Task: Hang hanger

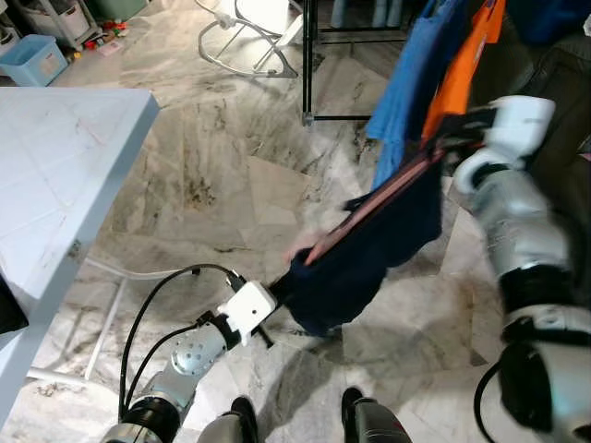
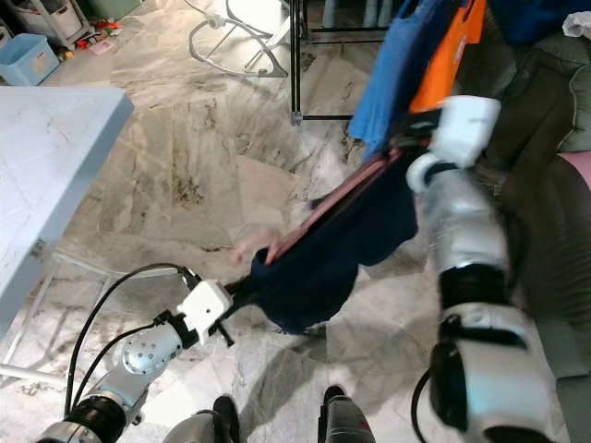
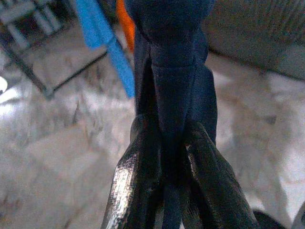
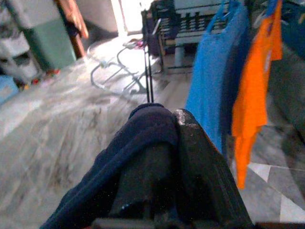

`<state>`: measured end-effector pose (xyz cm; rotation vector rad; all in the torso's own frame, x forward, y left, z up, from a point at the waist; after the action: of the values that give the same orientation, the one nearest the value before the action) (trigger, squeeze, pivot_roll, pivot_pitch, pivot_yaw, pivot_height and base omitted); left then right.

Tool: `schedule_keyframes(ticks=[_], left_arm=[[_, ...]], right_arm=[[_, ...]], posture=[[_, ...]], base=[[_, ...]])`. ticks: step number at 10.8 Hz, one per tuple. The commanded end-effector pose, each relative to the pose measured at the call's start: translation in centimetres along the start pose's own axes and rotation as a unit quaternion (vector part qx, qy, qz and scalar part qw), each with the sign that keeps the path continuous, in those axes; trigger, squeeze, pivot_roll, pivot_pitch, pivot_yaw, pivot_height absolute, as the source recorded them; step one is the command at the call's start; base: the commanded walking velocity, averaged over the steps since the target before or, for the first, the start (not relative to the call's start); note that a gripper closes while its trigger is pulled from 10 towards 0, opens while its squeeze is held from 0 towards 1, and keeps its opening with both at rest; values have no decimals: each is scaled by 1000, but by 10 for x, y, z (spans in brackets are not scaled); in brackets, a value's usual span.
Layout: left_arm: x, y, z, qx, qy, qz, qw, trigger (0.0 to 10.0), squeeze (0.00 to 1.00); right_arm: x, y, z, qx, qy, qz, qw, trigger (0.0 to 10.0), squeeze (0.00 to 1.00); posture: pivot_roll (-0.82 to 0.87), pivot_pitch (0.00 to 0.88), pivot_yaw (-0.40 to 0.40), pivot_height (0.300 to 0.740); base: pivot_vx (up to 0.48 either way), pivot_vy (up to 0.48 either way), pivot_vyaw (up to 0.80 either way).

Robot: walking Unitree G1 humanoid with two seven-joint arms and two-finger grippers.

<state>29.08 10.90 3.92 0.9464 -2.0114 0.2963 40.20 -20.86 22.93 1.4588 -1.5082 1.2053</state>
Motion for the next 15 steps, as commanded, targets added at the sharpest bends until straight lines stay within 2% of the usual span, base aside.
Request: schedule_keyframes(ticks=[1, 3, 5, 6, 7, 8, 9, 11, 12, 13, 14, 15], left_arm=[[-26, 18, 15, -35, 7, -71, 997, 0, 0], [-33, 22, 22, -51, 12, -95, 994, 0, 0], [-37, 17, 21, -43, 24, -123, 991, 0, 0], [-38, 16, 20, -39, 28, -129, 990, 0, 0], [-38, 12, 16, -27, 35, -144, 989, 0, 0], [-44, 11, 14, -15, 48, -176, 983, 0, 0], [-52, 16, 13, -10, 65, -208, 976, 0, 0], [-54, 13, 12, 7, 112, -228, 967, 0, 0], [-43, -2, 12, 8, 118, -216, 969, 0, 0], [-37, -9, 11, 7, 115, -206, 972, 0, 0], [-34, -13, 11, 2, 106, -208, 972, 0, 0], [-37, -12, 15, -7, 92, -228, 969, 0, 0]], right_arm=[[19, 2, -3, 6, 16, 41, 999, 0, 0], [16, 5, -14, 32, 41, 37, 998, 0, 0], [4, 10, -35, 88, 57, 16, 994, 0, 0], [1, 11, -38, 96, 62, 12, 993, 0, 0], [-10, 17, -48, 129, 98, -10, 987, 0, 0], [-14, 21, -42, 119, 101, -16, 988, 0, 0], [-8, 21, -35, 99, 94, -6, 991, 0, 0], [-16, 24, -48, 121, 128, -16, 984, 0, 0], [-37, 29, -59, 140, 188, -40, 971, 0, 0], [-46, 31, -57, 138, 206, -55, 967, 0, 0], [-52, 33, -57, 138, 202, -60, 968, 0, 0], [-64, 38, -57, 142, 228, -72, 961, 0, 0]], posture=[[-250, 242, 55, 740], [-256, 244, 55, 740], [-258, 245, 57, 740], [-258, 245, 57, 740], [-259, 245, 62, 740], [-259, 246, 62, 740], [-262, 248, 67, 740], [-265, 250, 71, 740], [-264, 251, 73, 740], [-260, 253, 73, 740], [-256, 256, 77, 740], [-249, 264, 85, 740]], base=[[0, 0, 0], [0, 0, 0], [0, 0, 0], [0, 0, 0], [0, 0, 0], [0, 0, 0], [0, 0, 0], [0, 0, 0], [0, 0, 0], [0, 0, 0], [0, 0, 0], [0, 0, 0]])
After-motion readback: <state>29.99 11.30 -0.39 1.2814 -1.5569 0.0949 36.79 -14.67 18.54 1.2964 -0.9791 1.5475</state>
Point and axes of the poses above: a point about 5 cm out from each wrist's last joint towards the gripper, its own y axis pointing back from the gripper into the wrist, its own x axis along the axis of the wrist's last joint, z = x × y, the point moved 1 cm from there along -y, pointing out of the wrist towards the gripper, and after that the axes turned 15 degrees about -y, right-handed, at the moved point
